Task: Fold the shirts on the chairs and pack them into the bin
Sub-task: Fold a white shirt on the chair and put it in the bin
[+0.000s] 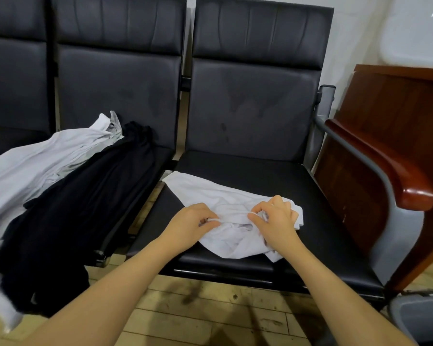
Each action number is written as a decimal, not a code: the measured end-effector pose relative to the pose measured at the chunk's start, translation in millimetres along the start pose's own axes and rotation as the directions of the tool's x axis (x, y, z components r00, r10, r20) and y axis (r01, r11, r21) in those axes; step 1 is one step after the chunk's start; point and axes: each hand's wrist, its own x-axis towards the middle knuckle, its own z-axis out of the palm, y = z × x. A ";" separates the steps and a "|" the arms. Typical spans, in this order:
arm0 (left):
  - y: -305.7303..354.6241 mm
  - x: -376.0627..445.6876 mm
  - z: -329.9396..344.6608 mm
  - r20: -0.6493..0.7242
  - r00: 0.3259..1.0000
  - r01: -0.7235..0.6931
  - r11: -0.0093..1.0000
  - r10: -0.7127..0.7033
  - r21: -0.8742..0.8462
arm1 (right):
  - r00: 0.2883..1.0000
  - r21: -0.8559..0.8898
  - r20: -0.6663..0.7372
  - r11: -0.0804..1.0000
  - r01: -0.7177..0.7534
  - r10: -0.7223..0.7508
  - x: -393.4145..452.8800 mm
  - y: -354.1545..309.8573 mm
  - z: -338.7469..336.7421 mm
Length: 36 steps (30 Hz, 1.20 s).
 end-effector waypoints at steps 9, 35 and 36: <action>34.0 12.5 -41.2 -0.289 0.949 0.039 0.957 -0.125 -0.288 | 1.000 0.052 -0.008 0.998 0.024 -0.024 -3.2 10.2 -36.2; 149.0 54.7 -167.1 -0.417 0.827 -0.165 0.871 0.377 0.462 | 0.833 0.057 -0.503 0.952 0.300 -0.232 -6.6 -82.9 -213.6; 152.2 57.0 -174.0 -0.436 0.822 -0.159 0.883 0.366 0.442 | 0.822 0.066 -0.519 0.948 0.310 -0.233 -6.2 -89.4 -220.7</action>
